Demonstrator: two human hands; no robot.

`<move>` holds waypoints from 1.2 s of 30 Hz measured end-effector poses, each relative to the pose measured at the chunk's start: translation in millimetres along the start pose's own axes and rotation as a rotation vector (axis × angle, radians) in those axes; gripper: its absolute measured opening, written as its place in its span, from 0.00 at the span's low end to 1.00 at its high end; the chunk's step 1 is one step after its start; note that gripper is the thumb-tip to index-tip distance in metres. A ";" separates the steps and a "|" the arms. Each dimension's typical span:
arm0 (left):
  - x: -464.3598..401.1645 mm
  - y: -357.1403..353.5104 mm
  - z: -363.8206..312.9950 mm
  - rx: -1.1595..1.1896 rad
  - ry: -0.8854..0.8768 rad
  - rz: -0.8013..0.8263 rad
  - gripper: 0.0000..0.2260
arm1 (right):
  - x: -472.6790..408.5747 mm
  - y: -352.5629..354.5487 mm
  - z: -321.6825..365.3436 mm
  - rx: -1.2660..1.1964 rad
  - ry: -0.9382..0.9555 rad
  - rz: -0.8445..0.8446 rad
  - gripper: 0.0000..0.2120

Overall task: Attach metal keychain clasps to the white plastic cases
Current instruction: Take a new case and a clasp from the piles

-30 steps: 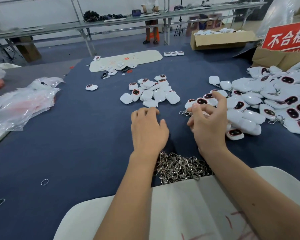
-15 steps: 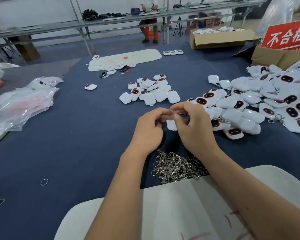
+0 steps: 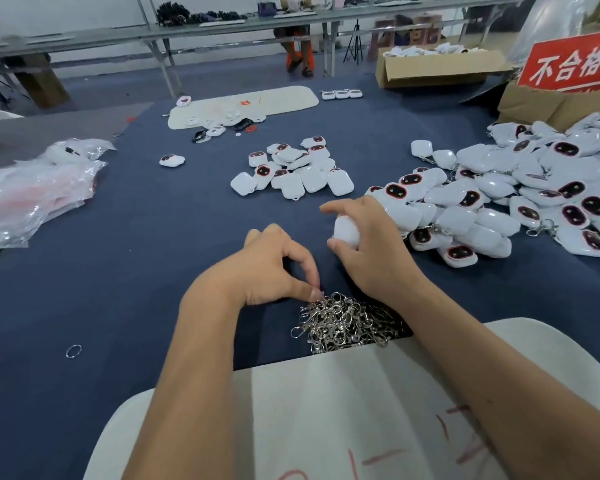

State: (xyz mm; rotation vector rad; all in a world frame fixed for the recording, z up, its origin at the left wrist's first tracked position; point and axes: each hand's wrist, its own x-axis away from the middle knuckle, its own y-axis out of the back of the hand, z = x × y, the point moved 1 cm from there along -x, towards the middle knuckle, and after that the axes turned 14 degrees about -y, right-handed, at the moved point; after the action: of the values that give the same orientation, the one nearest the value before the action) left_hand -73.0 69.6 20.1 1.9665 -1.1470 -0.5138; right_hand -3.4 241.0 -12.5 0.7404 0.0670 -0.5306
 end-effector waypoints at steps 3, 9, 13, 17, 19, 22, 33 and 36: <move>0.3 0.5 3.2 0.052 -0.021 -0.010 0.08 | 1.7 0.3 3.3 -0.080 -0.011 -0.001 0.22; -10.6 -6.0 11.5 0.357 -0.026 -0.490 0.06 | 2.3 -0.2 6.3 -0.294 -0.018 0.152 0.04; -21.0 -16.1 10.3 0.532 -0.006 -0.595 0.05 | 1.5 -3.2 4.6 -0.299 -0.034 0.202 0.03; -26.1 -19.7 10.8 0.614 -0.017 -0.582 0.07 | -2.2 -4.9 -1.0 -0.307 -0.058 0.142 0.02; -26.2 -19.9 11.4 0.635 -0.011 -0.583 0.08 | -2.7 -5.6 -1.4 -0.304 -0.075 0.126 0.02; -26.3 -20.2 10.0 0.624 -0.002 -0.575 0.09 | -3.9 -5.1 -1.1 -0.314 -0.089 0.133 0.03; -23.5 -15.2 7.9 0.734 -0.011 -0.633 0.09 | -6.2 -3.8 -5.4 -0.447 -0.048 0.305 0.03; -23.2 -14.4 9.3 0.710 0.002 -0.635 0.10 | -6.4 -5.0 -8.3 -0.425 -0.054 0.302 0.05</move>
State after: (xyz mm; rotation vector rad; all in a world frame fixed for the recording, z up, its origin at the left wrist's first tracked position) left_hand -83.2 89.6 2.1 2.9767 -0.7226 -0.4480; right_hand -10.3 246.2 -20.2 0.3113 0.0152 -0.2338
